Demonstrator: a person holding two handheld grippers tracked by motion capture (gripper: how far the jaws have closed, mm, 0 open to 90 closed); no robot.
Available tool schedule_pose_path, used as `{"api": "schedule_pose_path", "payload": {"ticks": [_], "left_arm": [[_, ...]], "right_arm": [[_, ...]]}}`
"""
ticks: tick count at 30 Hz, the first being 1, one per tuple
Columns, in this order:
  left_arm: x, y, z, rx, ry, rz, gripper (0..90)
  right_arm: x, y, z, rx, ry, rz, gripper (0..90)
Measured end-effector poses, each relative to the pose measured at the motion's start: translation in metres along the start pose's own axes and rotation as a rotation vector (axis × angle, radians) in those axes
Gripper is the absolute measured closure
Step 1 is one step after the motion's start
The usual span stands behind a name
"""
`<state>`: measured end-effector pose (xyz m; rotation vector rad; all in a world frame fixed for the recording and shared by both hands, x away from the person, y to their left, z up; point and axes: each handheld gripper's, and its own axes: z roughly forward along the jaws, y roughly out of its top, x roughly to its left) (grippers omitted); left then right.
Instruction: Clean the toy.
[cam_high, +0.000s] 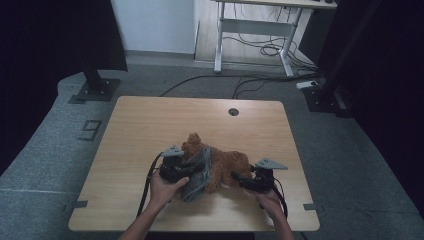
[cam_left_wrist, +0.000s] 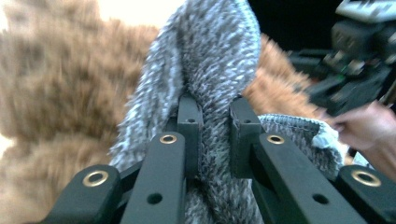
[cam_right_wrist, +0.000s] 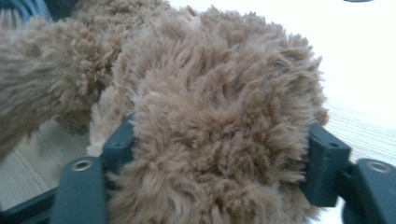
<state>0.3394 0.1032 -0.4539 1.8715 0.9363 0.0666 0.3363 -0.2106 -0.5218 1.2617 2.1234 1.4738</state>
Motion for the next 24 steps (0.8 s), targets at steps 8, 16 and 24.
{"api": "schedule_pose_path", "payload": {"ticks": [8,16,24], "left_arm": [[-0.042,0.057,0.039,0.03,-0.024,0.101,77.3],[-0.06,0.045,0.109,0.161,-0.02,0.126,77.1],[-0.03,0.034,0.07,0.086,0.044,0.073,77.7]], "right_arm": [[-0.002,-0.006,-0.004,-0.017,0.021,-0.041,35.0],[-0.003,-0.007,-0.003,-0.025,0.011,-0.042,34.9],[-0.003,-0.007,-0.003,-0.03,0.006,-0.05,35.2]]}}
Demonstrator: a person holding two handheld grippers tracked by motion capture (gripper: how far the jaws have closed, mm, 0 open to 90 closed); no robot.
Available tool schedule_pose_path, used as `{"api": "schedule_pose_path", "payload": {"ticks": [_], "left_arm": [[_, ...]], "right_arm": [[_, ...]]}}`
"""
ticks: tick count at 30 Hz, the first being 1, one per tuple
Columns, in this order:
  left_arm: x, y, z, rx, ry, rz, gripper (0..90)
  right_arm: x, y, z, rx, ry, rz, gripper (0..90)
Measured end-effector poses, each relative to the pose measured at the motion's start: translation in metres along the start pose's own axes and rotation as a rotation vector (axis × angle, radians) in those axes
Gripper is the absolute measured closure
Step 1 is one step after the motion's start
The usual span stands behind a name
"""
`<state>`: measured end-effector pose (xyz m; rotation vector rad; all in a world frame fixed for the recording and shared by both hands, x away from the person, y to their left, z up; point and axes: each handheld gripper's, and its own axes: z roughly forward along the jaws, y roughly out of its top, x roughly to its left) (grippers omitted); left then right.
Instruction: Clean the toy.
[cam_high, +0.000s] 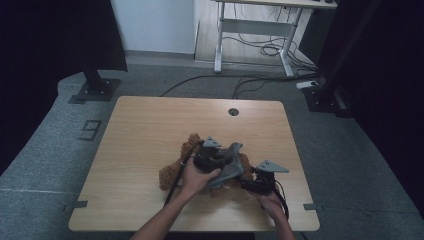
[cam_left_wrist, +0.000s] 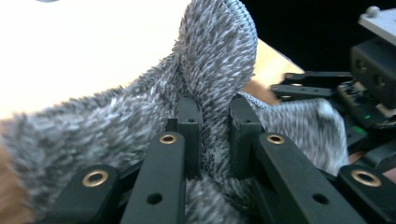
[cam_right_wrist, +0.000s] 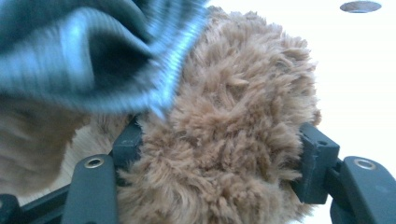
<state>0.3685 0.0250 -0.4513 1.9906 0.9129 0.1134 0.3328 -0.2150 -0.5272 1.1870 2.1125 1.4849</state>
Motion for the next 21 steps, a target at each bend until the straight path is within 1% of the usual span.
{"api": "schedule_pose_path", "payload": {"ticks": [2,3,4,5,7,8,11,12,13,14,15,16,17,18,19,20,21], "left_arm": [[0.005,-0.003,-0.01,-0.017,0.02,0.004,77.8],[0.005,-0.003,-0.01,-0.017,0.02,0.004,77.7],[0.009,-0.005,-0.021,-0.029,0.046,0.015,77.8],[0.009,-0.005,-0.021,-0.029,0.046,0.015,77.8],[0.018,-0.009,-0.033,-0.046,0.07,0.01,77.8],[0.027,-0.012,-0.042,-0.057,0.081,-0.007,77.8],[0.043,-0.021,-0.056,-0.078,0.098,-0.045,77.9],[0.048,-0.023,-0.06,-0.083,0.104,-0.055,77.9],[0.048,-0.023,-0.06,-0.083,0.104,-0.055,77.9],[0.054,-0.027,-0.065,-0.089,0.115,-0.065,77.9],[0.057,-0.03,-0.068,-0.093,0.12,-0.076,77.9],[0.065,-0.036,-0.074,-0.098,0.133,-0.094,77.9],[0.065,-0.036,-0.074,-0.098,0.133,-0.094,77.9],[0.073,-0.043,-0.08,-0.098,0.148,-0.116,78.0],[0.073,-0.043,-0.08,-0.098,0.148,-0.116,77.9],[0.079,-0.048,-0.082,-0.09,0.153,-0.131,77.9],[0.086,-0.056,-0.085,-0.077,0.167,-0.15,77.9]], "right_arm": [[0.0,0.0,0.0,0.001,-0.001,-0.001,35.3],[0.0,0.0,0.0,0.001,-0.001,-0.001,35.3],[0.0,0.0,0.0,-0.001,-0.002,0.0,35.3],[0.0,0.0,0.0,-0.001,-0.002,0.0,35.3],[0.0,0.0,0.0,-0.002,-0.003,0.004,35.3],[0.0,0.0,0.0,-0.006,-0.003,0.004,35.3],[0.0,0.0,0.0,-0.009,-0.002,0.005,35.3],[0.0,0.0,0.001,-0.012,-0.002,0.005,35.4],[0.0,0.0,0.001,-0.012,-0.002,0.005,35.4],[0.0,0.0,0.001,-0.013,-0.002,0.006,35.5],[0.0,0.0,0.001,-0.013,-0.002,0.006,35.5],[0.0,0.0,0.001,-0.012,-0.002,0.006,35.5],[0.0,0.0,0.001,-0.012,-0.002,0.006,35.6],[0.0,0.0,0.001,-0.012,-0.003,0.007,35.6],[0.0,0.0,0.001,-0.012,-0.003,0.007,35.6],[-0.001,0.0,0.001,-0.013,-0.001,0.007,35.6],[-0.001,0.0,0.001,-0.012,0.001,0.007,35.6]]}}
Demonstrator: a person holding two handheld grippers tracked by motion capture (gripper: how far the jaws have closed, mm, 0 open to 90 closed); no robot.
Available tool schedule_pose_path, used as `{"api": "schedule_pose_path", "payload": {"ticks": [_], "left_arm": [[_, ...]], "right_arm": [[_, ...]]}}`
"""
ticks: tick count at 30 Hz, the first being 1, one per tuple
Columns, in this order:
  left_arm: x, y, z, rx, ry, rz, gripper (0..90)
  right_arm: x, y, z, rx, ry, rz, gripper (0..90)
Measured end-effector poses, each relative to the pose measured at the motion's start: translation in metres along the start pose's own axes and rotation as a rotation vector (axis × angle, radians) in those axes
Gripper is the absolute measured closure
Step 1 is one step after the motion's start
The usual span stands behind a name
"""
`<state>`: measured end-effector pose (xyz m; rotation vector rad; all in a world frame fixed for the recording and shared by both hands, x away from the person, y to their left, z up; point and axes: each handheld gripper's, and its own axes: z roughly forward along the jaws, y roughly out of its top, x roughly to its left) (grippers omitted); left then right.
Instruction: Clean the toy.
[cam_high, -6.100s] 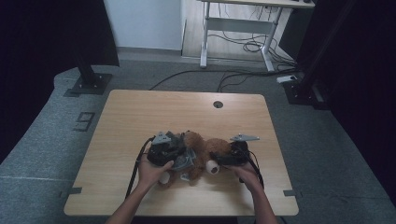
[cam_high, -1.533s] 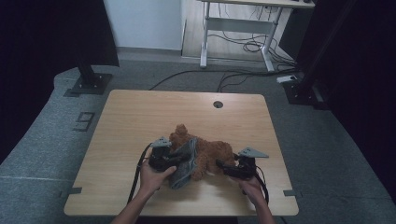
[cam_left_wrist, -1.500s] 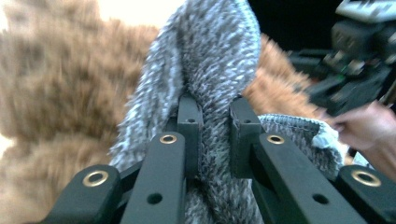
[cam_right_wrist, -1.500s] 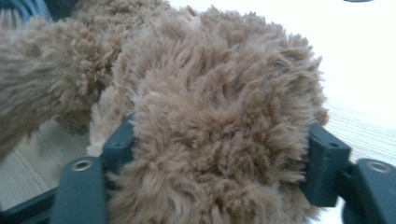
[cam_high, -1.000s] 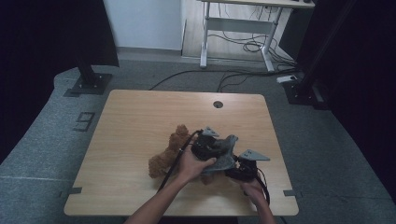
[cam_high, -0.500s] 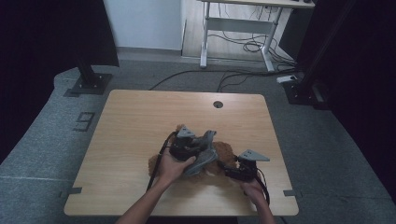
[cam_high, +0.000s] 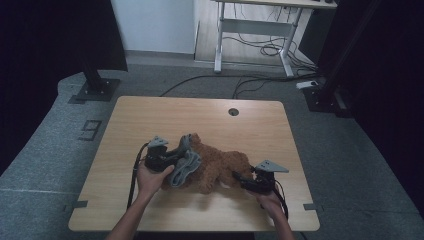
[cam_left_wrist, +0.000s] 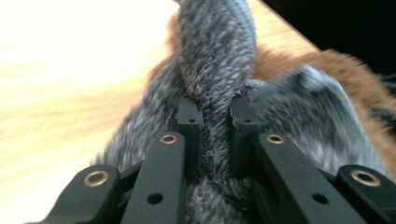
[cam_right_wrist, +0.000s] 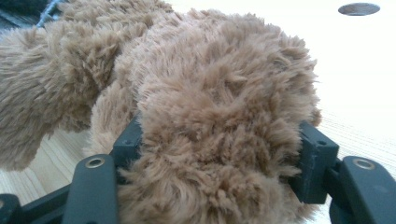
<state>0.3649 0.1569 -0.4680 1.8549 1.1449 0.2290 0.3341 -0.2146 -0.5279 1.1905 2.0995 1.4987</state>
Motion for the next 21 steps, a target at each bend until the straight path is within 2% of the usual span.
{"api": "schedule_pose_path", "payload": {"ticks": [2,3,6,7,10,11,13,16,19,21], "left_arm": [[0.005,-0.004,0.001,0.01,0.004,-0.013,77.9],[0.012,-0.009,0.002,0.03,-0.004,-0.036,77.9],[0.015,-0.011,0.002,0.038,0.005,-0.037,77.9],[0.019,-0.014,0.004,0.06,0.031,-0.024,78.0],[0.026,-0.021,0.01,0.089,0.038,-0.043,78.1],[0.029,-0.028,0.014,0.108,0.036,-0.05,78.2],[0.035,-0.037,0.015,0.111,0.041,-0.064,78.3],[0.039,-0.039,0.014,0.131,0.079,-0.059,78.2],[0.042,-0.035,0.007,0.109,0.083,-0.069,78.2],[0.031,-0.019,-0.006,0.053,0.072,-0.031,78.2]], "right_arm": [[0.0,0.0,0.0,0.0,0.0,-0.002,35.6],[0.0,0.0,0.0,-0.001,0.0,-0.004,35.6],[0.0,0.0,0.0,-0.001,-0.001,-0.005,35.6],[0.0,0.0,0.0,-0.002,-0.001,-0.006,35.6],[0.0,0.0,0.0,-0.002,0.0,-0.007,35.7],[0.0,0.0,0.0,-0.002,0.001,-0.009,35.9],[0.0,0.0,0.0,-0.001,0.0,-0.007,35.9],[0.0,0.0,0.0,0.0,0.001,-0.009,35.9],[-0.001,0.0,0.0,0.001,0.002,-0.013,35.9],[-0.001,0.0,0.0,0.002,0.004,-0.01,36.1]]}}
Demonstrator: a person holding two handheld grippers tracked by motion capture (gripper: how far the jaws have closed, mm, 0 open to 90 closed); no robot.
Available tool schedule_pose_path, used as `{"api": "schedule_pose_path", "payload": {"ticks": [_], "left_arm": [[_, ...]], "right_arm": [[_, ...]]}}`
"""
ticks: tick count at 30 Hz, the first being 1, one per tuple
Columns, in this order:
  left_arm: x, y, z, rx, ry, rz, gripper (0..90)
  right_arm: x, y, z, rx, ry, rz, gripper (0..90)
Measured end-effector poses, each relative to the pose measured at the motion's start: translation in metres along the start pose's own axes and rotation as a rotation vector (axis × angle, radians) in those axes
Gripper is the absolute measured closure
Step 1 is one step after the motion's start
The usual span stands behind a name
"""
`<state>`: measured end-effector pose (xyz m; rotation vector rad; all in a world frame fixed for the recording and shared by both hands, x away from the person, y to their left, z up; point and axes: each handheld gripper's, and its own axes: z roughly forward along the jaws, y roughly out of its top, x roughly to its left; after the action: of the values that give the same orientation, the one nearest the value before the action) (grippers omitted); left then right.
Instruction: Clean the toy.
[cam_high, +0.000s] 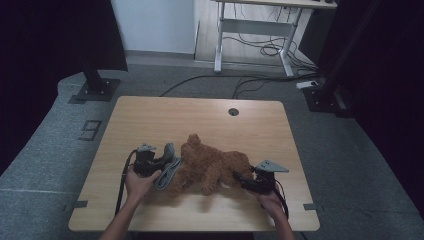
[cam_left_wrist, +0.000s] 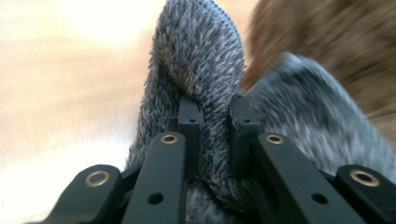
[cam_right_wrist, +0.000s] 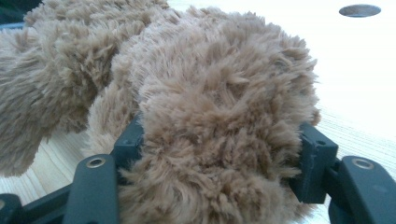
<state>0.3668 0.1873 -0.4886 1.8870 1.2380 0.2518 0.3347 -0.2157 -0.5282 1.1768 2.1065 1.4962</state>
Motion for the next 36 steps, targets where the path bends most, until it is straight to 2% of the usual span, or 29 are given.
{"api": "schedule_pose_path", "payload": {"ticks": [1,2,3,4,5,6,7,8,10,11,12,14,15,16,17,18,19,21,22,23,24,25,26,29,30,31,33,34,36], "left_arm": [[0.0,0.0,0.0,0.0,0.0,0.0,78.3],[-0.016,0.016,-0.011,-0.057,-0.022,0.036,78.3],[-0.028,0.026,-0.015,-0.085,-0.04,0.062,78.3],[-0.035,0.033,-0.017,-0.098,-0.053,0.077,78.3],[-0.035,0.033,-0.017,-0.098,-0.053,0.077,78.3],[-0.058,0.048,-0.017,-0.115,-0.098,0.123,78.3],[-0.058,0.048,-0.017,-0.115,-0.098,0.123,78.2],[-0.083,0.059,-0.009,-0.107,-0.138,0.163,78.2],[-0.108,0.065,0.006,-0.083,-0.183,0.2,78.2],[-0.108,0.065,0.006,-0.083,-0.183,0.2,78.2],[-0.134,0.068,0.022,-0.06,-0.218,0.235,78.2],[-0.158,0.067,0.039,-0.032,-0.249,0.266,78.1],[-0.158,0.067,0.039,-0.032,-0.249,0.266,78.1],[-0.177,0.064,0.058,-0.002,-0.271,0.291,78.0],[-0.185,0.061,0.068,0.02,-0.269,0.302,78.0],[-0.185,0.061,0.068,0.02,-0.269,0.302,77.9],[-0.192,0.053,0.084,0.053,-0.244,0.323,77.9],[-0.192,0.05,0.088,0.051,-0.24,0.321,78.0],[-0.185,0.049,0.086,0.037,-0.242,0.297,78.3],[-0.185,0.049,0.086,0.037,-0.242,0.297,78.4],[-0.174,0.05,0.079,0.026,-0.222,0.276,78.6],[-0.174,0.05,0.079,0.026,-0.222,0.276,78.7],[-0.162,0.052,0.072,0.01,-0.186,0.265,78.7],[-0.142,0.057,0.06,-0.007,-0.151,0.235,78.7],[-0.142,0.057,0.06,-0.007,-0.151,0.235,78.7],[-0.132,0.06,0.055,-0.019,-0.119,0.232,78.7],[-0.127,0.062,0.053,-0.023,-0.102,0.233,78.7],[-0.118,0.065,0.051,-0.024,-0.064,0.236,78.6],[-0.108,0.07,0.048,-0.021,-0.043,0.226,78.6]], "right_arm": [[0.0,0.0,0.0,-0.003,0.001,0.0,36.2],[0.0,0.0,0.001,-0.003,0.001,-0.001,36.2],[0.0,0.0,0.001,-0.004,0.0,-0.001,36.2],[0.0,0.0,0.001,-0.003,-0.001,-0.002,36.2],[0.0,0.0,0.001,-0.003,-0.001,-0.002,36.2],[0.0,0.0,0.0,-0.002,-0.002,-0.002,36.2],[0.0,0.0,0.0,-0.002,-0.002,-0.002,36.2],[0.0,0.0,0.0,-0.003,-0.003,-0.001,36.2],[0.0,0.0,0.001,-0.004,-0.002,0.001,36.2],[0.0,0.0,0.001,-0.004,-0.002,0.001,36.2],[-0.001,0.0,0.001,-0.006,0.0,0.0,36.2],[-0.001,0.0,0.001,-0.004,0.002,0.001,36.2],[-0.001,0.0,0.001,-0.004,0.002,0.001,36.2],[-0.001,0.0,0.001,-0.005,0.002,0.001,36.2],[-0.001,0.0,0.001,-0.005,0.001,0.001,36.2],[-0.001,0.0,0.001,-0.005,0.001,0.001,36.2],[-0.001,0.0,0.001,-0.003,0.0,0.001,36.2],[-0.001,0.0,0.001,-0.001,-0.002,0.0,36.3],[-0.002,-0.001,0.001,-0.003,-0.007,-0.005,36.5],[-0.002,-0.001,0.001,-0.004,-0.006,-0.004,36.6],[-0.001,-0.001,0.002,-0.003,-0.007,-0.004,36.6],[-0.001,-0.001,0.002,-0.003,-0.007,-0.004,36.6],[-0.001,0.0,0.002,-0.005,-0.006,-0.001,36.7],[-0.001,0.0,0.002,-0.006,-0.006,-0.002,36.7],[-0.001,0.0,0.002,-0.007,-0.007,-0.003,36.7],[-0.001,0.0,0.002,-0.007,-0.006,-0.002,36.7],[-0.001,0.0,0.002,-0.008,-0.006,0.0,36.7],[-0.001,0.0,0.002,-0.01,-0.006,-0.001,36.7],[-0.001,0.0,0.003,-0.01,-0.007,-0.001,36.8]]}}
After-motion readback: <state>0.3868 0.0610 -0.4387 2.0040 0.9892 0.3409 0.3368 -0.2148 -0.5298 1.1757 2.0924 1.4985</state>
